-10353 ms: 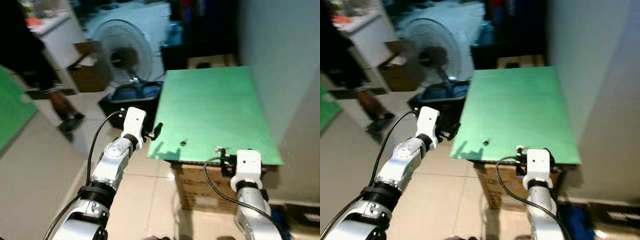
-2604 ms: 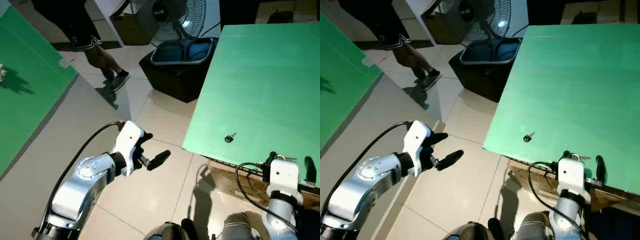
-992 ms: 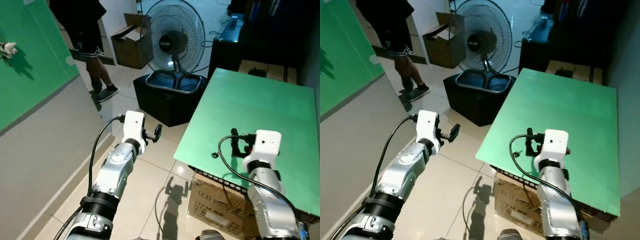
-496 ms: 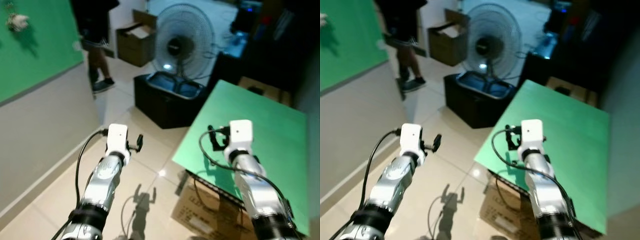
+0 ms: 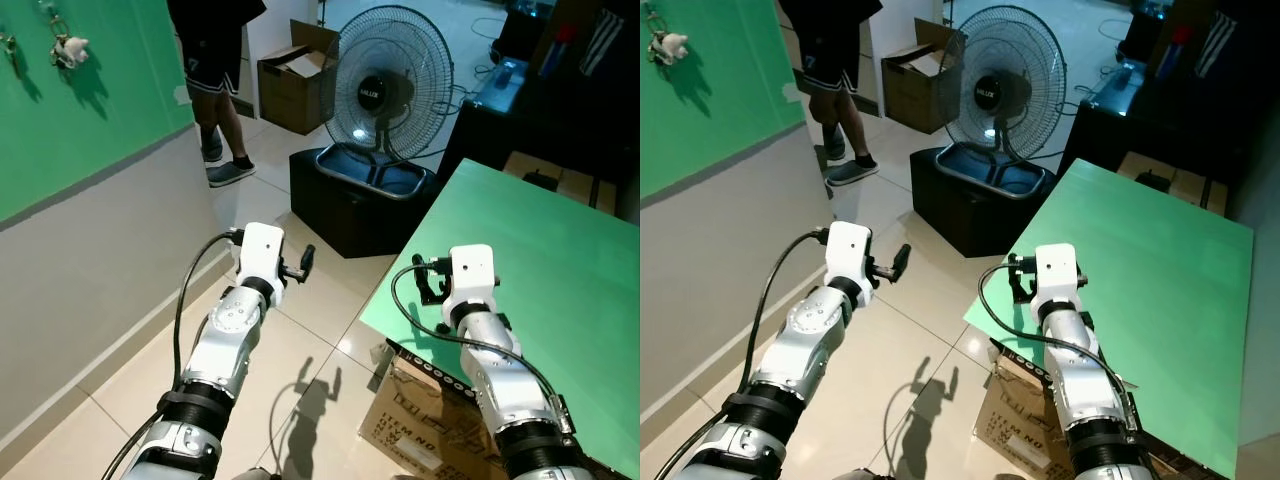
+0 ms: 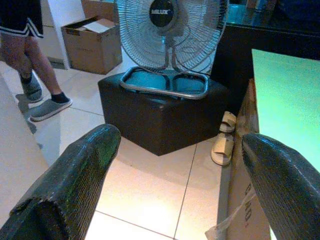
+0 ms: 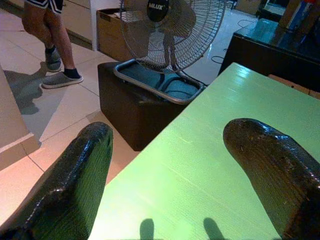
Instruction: Hang keys on a hook
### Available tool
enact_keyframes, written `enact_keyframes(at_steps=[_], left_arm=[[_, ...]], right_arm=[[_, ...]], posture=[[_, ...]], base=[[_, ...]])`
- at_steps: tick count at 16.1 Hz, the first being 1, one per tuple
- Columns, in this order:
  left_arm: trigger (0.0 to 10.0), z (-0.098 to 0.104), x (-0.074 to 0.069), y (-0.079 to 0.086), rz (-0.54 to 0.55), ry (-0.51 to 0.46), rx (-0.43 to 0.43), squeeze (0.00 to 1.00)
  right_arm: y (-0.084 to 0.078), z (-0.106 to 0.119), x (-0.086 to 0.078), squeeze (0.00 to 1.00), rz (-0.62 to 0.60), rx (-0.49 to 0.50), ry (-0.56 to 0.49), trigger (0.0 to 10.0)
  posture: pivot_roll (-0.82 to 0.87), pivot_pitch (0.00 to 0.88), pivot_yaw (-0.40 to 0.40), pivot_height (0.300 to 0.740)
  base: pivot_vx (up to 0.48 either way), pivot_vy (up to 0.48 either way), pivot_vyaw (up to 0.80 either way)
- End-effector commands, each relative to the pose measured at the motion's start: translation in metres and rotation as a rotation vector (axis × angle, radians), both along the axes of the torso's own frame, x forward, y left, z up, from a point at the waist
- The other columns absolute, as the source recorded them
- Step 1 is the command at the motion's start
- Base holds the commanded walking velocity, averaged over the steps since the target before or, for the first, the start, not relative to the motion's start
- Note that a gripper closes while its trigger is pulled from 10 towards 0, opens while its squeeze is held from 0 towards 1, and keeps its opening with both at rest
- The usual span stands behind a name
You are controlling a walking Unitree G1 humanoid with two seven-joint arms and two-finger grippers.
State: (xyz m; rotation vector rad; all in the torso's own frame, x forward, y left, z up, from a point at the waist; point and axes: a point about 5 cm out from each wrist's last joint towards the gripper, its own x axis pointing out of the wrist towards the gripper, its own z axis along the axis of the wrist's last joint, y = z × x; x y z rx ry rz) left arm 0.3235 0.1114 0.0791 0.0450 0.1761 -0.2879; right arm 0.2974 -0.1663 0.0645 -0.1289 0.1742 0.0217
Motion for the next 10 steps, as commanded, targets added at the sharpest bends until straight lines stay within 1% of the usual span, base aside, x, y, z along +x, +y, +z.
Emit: enact_keyframes(at_steps=[1, 3, 4, 6, 7, 9, 10], left_arm=[[10.0, 0.006, 0.005, 0.000, 0.004, -0.017, 0.001, 0.00], [10.0, 0.005, 0.004, 0.001, -0.003, -0.023, 0.014, 0.00], [10.0, 0.007, 0.004, 0.001, -0.011, -0.023, 0.003, 0.00], [10.0, 0.011, 0.005, -0.001, -0.031, -0.035, -0.004, 0.00], [10.0, 0.013, 0.006, -0.002, -0.036, -0.036, -0.016, 0.00], [10.0, 0.014, 0.008, -0.004, -0.052, -0.031, -0.011, 0.00], [10.0, 0.015, 0.009, -0.006, -0.062, -0.033, -0.001, 0.00]], right_arm=[[0.001, 0.002, 0.002, 0.00, 0.001, -0.003, -0.020, 10.0], [0.007, 0.003, 0.002, 0.00, 0.012, 0.025, -0.034, 10.0], [0.012, 0.005, 0.004, 0.00, 0.034, 0.037, -0.048, 10.0], [0.015, 0.006, 0.006, 0.00, 0.048, 0.043, -0.055, 10.0], [0.016, 0.005, 0.007, 0.00, 0.052, 0.048, -0.055, 10.0], [0.018, 0.005, 0.007, 0.00, 0.056, 0.054, -0.060, 10.0], [0.017, 0.005, 0.007, 0.00, 0.055, 0.046, -0.060, 10.0]], posture=[[-0.13, 0.000, 0.031, 0.740], [-0.12, 0.000, 0.032, 0.740], [-0.12, 0.000, 0.036, 0.740], [-0.11, 0.000, 0.036, 0.740], [-0.11, 0.000, 0.042, 0.740], [-0.11, 0.000, 0.047, 0.740], [-0.11, 0.000, 0.049, 0.740]], base=[[0.000, 0.000, 0.00], [0.000, 0.000, 0.00], [0.000, 0.000, 0.00], [0.000, 0.000, 0.00], [0.000, 0.480, 0.00], [0.000, 0.480, 0.00], [0.000, 0.000, 0.00]])
